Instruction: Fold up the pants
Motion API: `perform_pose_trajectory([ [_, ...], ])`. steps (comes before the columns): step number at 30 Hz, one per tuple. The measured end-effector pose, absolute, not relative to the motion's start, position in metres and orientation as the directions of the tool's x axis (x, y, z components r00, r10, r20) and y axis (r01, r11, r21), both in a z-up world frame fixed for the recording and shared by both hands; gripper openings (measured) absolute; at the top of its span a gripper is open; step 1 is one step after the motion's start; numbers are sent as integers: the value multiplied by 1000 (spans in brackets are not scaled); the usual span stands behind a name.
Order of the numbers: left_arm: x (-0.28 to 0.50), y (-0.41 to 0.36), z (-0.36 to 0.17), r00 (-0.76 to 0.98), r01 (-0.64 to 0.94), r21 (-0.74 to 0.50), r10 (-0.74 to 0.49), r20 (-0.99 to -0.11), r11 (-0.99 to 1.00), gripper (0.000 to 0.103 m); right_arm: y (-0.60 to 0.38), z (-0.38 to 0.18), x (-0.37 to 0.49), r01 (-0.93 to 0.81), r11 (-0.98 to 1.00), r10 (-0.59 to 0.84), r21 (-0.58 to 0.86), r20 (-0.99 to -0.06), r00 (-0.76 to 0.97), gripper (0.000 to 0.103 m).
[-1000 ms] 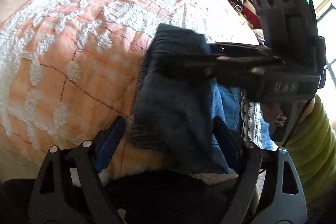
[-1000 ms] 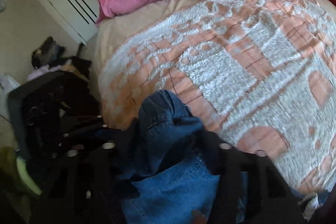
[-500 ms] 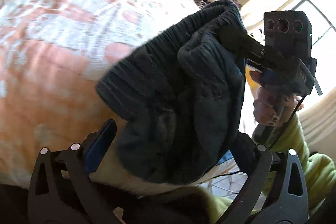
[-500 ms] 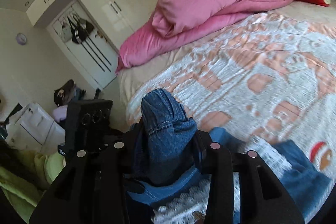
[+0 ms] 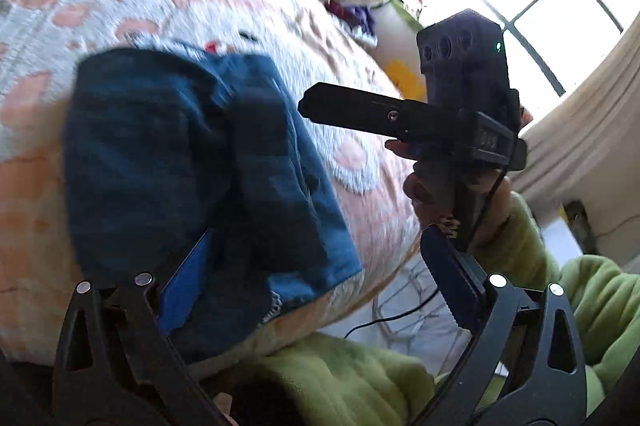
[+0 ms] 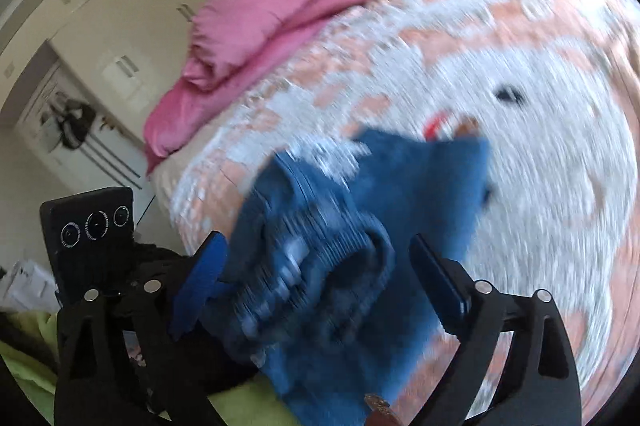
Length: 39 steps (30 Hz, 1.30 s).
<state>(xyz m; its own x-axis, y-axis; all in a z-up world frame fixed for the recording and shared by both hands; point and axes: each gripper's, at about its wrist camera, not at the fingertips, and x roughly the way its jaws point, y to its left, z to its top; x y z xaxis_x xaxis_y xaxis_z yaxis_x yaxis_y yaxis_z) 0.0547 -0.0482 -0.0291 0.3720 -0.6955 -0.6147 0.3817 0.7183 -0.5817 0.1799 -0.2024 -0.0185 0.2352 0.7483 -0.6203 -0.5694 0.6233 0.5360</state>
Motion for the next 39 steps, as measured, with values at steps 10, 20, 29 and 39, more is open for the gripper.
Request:
perform_pose_trajectory([
  [10, 67, -59, -33, 368, 378, -537, -654, -661, 754, 93, -176, -30, 168, -591, 598, 754, 541, -631, 185, 32],
  [20, 57, -52, -20, 420, 371, -473, -599, -682, 799, 93, -196, -41, 168, -513, 695, 687, 504, -675, 267, 43],
  [29, 49, -40, -2, 491, 339, -399, -522, -698, 852, 93, -222, -7, 153, -515, 720, 678, 466, -632, 375, 79],
  [39, 43, -29, 14, 559, 304, -347, -461, -690, 887, 93, -229, 25, 133, -530, 759, 634, 378, -615, 469, 93],
])
